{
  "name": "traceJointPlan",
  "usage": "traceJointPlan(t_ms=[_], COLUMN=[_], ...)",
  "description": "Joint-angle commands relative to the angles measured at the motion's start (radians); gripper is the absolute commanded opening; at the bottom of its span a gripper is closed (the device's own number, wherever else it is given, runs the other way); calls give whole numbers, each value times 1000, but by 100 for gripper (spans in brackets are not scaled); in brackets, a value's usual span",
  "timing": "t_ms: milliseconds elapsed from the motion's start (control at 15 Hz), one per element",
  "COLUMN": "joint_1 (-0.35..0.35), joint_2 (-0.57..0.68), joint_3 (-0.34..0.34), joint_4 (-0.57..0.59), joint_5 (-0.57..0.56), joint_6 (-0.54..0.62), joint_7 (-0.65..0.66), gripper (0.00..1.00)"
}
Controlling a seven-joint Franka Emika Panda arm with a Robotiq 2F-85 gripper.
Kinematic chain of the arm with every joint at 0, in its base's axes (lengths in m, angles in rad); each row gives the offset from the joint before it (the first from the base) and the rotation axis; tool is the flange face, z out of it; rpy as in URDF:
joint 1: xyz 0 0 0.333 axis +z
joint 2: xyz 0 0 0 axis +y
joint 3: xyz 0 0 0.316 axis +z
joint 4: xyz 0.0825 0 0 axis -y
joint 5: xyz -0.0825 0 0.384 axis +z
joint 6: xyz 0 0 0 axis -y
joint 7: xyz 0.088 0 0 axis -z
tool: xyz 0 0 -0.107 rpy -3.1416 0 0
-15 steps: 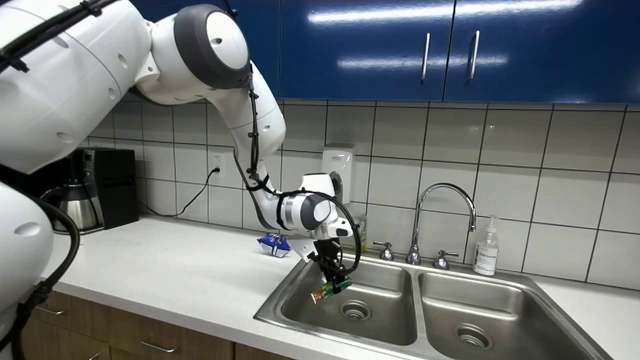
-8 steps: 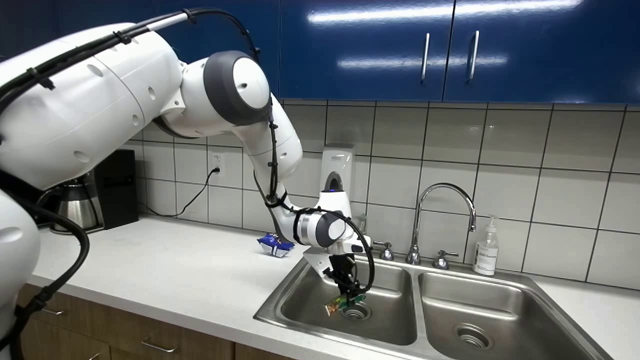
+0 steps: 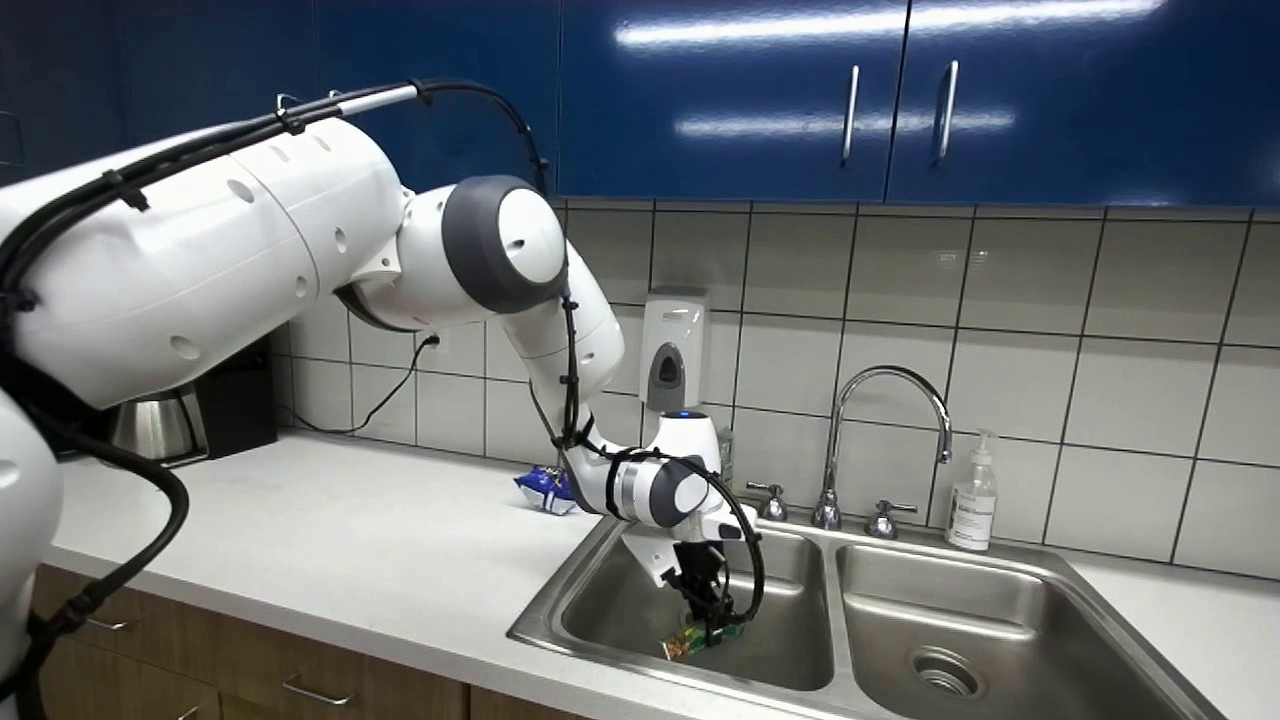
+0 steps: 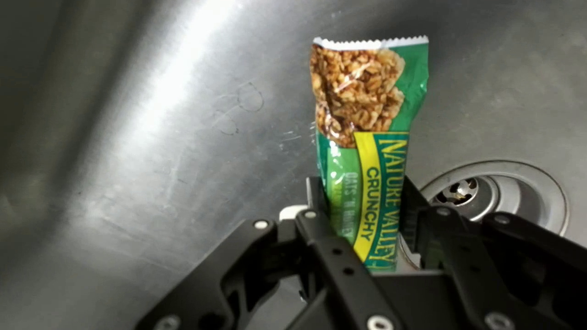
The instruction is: Put the chocolate bar inside the sink
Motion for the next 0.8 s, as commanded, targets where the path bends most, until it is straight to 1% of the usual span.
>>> traceJointPlan(t_ms=[0, 467, 533, 600, 667, 733], joint_1=[-32, -37, -37, -35, -38, -38], joint_2=[66, 142, 150, 158, 163, 168], joint_3=[21, 19, 17, 12, 13, 11], joint_4=[111, 208, 219, 229, 238, 243], joint_5=[22, 20, 19, 17, 17, 16], joint_6=[-69, -123, -131, -140, -149, -153], joint_7=[-37, -31, -29, -23, -24, -23], gripper=[16, 16, 20, 48, 68, 73])
